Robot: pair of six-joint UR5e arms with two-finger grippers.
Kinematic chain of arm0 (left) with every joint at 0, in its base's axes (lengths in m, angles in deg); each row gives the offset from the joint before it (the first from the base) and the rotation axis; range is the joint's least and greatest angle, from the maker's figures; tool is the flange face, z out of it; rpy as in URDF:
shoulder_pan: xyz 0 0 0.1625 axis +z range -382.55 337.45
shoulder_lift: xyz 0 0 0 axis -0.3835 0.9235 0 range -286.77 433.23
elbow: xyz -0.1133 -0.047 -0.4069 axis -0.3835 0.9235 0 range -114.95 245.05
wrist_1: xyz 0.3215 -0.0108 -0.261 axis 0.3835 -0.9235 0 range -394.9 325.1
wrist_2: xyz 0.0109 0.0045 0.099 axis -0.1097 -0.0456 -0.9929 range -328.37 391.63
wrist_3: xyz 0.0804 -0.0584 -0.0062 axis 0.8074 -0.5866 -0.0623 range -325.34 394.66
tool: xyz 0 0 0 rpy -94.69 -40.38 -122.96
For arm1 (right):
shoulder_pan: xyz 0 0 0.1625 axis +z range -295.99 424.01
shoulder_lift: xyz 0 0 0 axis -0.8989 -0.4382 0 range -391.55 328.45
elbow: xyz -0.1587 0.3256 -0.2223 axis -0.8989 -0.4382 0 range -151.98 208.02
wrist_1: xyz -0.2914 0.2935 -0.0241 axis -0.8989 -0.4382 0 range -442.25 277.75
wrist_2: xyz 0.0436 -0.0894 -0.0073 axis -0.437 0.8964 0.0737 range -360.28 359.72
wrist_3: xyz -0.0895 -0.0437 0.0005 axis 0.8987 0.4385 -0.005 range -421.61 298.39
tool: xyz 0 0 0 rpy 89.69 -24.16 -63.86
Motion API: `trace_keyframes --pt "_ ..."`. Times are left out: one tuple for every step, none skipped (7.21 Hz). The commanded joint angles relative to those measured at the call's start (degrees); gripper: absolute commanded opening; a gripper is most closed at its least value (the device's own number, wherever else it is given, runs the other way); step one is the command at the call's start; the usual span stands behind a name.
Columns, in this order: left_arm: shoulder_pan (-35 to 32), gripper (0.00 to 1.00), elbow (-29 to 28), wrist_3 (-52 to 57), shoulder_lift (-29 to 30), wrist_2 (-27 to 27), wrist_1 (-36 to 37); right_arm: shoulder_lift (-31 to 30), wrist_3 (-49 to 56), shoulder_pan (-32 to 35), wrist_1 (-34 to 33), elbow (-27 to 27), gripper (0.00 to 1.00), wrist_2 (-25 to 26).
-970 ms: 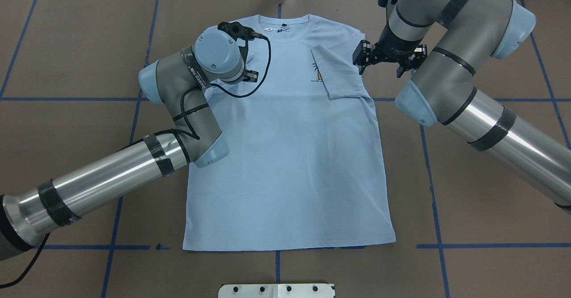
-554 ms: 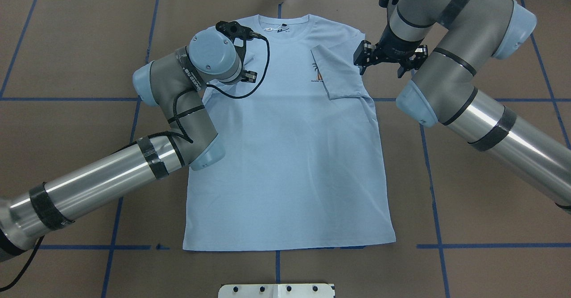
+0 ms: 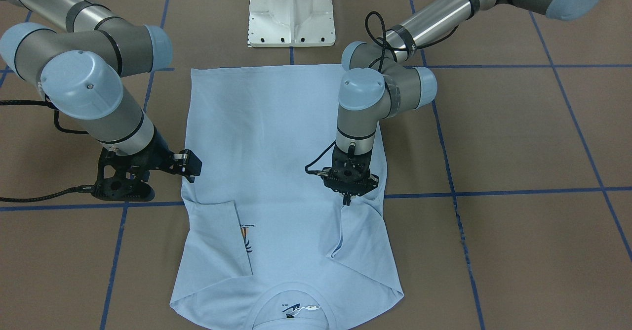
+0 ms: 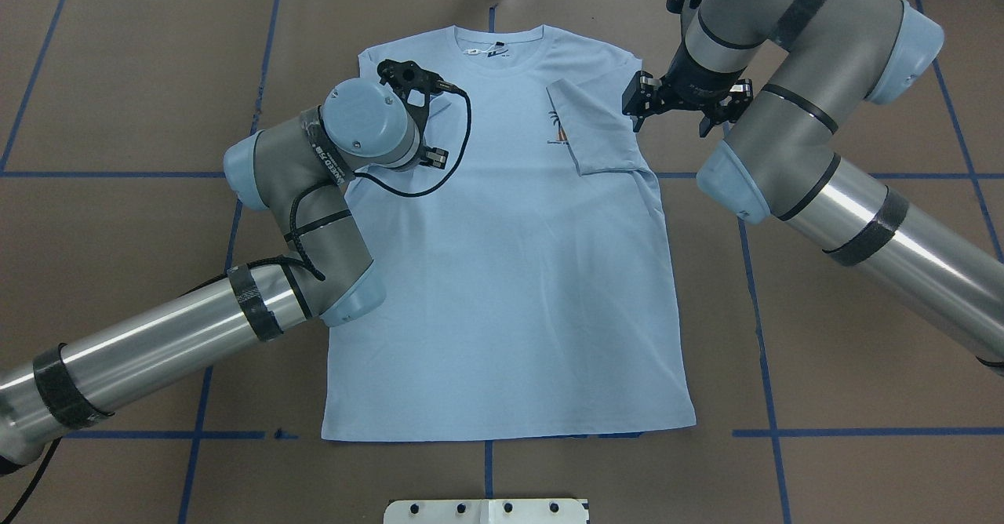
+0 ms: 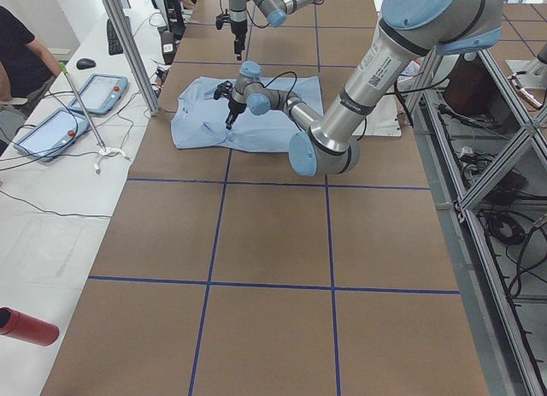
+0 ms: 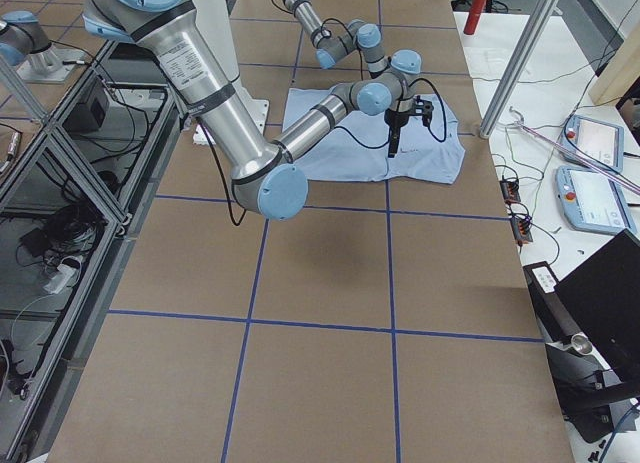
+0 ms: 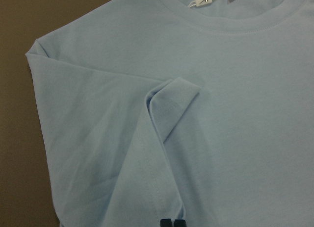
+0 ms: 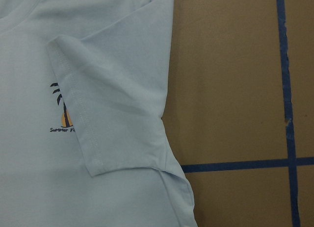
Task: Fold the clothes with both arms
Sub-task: 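Move both grippers to the hem corners nearest the robot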
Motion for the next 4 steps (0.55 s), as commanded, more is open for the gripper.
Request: trace_keyframes --pt "0.9 0.00 2.6 2.5 -0.3 -0.1 2.4 0.0 0.0 0.0 0.0 0.0 1.00 0.0" --pt "0.9 0.00 3.1 5.5 -0.9 -0.1 2.6 0.0 0.0 0.1 0.0 0.0 1.00 0.0" --pt "0.7 0.32 3.2 5.9 -0.9 -0.1 2.6 -0.1 0.0 0.0 0.0 0.0 1.00 -0.1" --pt "0.7 0.99 3.2 5.9 -1.6 -0.1 2.5 -0.6 -0.1 0.0 1.3 0.0 1.00 0.0"
